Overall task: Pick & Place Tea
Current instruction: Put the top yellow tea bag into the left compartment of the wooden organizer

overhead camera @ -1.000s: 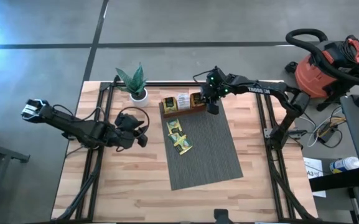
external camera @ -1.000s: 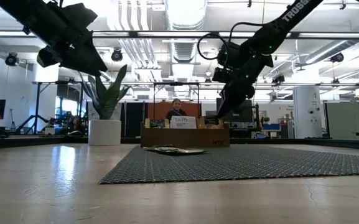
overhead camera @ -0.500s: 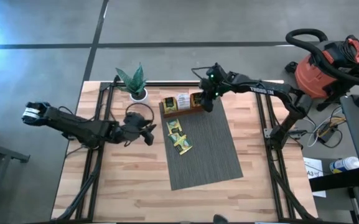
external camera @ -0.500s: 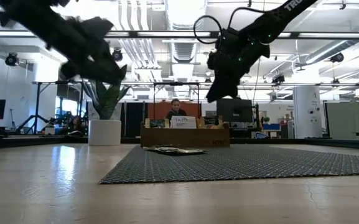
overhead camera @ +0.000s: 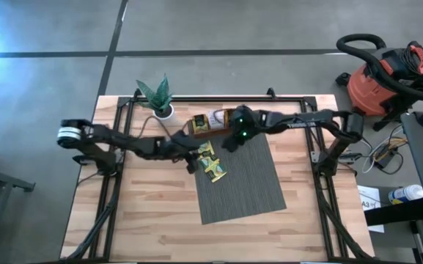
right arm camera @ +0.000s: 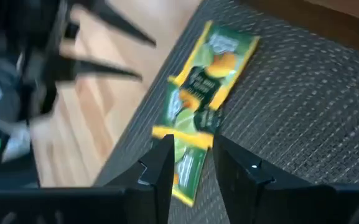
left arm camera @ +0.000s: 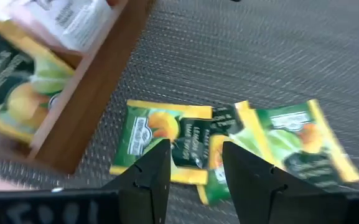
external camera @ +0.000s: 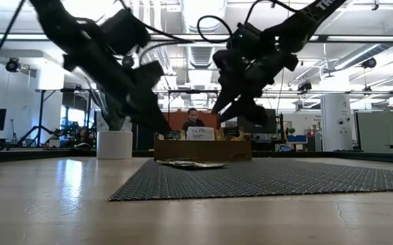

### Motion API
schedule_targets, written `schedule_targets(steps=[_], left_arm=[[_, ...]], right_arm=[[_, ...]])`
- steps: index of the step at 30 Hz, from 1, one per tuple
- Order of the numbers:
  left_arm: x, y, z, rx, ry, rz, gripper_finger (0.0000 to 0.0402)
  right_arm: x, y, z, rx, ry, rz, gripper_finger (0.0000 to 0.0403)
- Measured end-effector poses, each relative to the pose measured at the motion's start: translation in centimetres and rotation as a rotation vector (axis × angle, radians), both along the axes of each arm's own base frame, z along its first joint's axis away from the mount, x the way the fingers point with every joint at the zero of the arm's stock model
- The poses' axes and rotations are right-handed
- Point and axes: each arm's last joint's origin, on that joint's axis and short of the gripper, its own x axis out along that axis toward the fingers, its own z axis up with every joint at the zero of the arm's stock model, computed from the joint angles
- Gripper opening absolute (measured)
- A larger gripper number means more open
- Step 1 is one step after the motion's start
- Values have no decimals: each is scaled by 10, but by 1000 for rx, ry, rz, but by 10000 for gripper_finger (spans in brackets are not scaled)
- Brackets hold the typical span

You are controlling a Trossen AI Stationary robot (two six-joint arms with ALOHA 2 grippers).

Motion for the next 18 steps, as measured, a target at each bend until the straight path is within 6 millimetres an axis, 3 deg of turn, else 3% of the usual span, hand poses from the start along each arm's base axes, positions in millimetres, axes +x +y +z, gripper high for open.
schedule_targets(steps=[7, 13, 18], left_arm=[[25, 10, -21, 18, 172, -3, 140], [29, 10, -25, 3, 297, -2, 140], [30, 10, -20, -13, 259, -22, 140]], right_arm=[[1, 5, -23, 55, 7, -219, 112], [4, 6, -43, 87, 56, -240, 125], [13, 7, -55, 95, 68, -229, 140]])
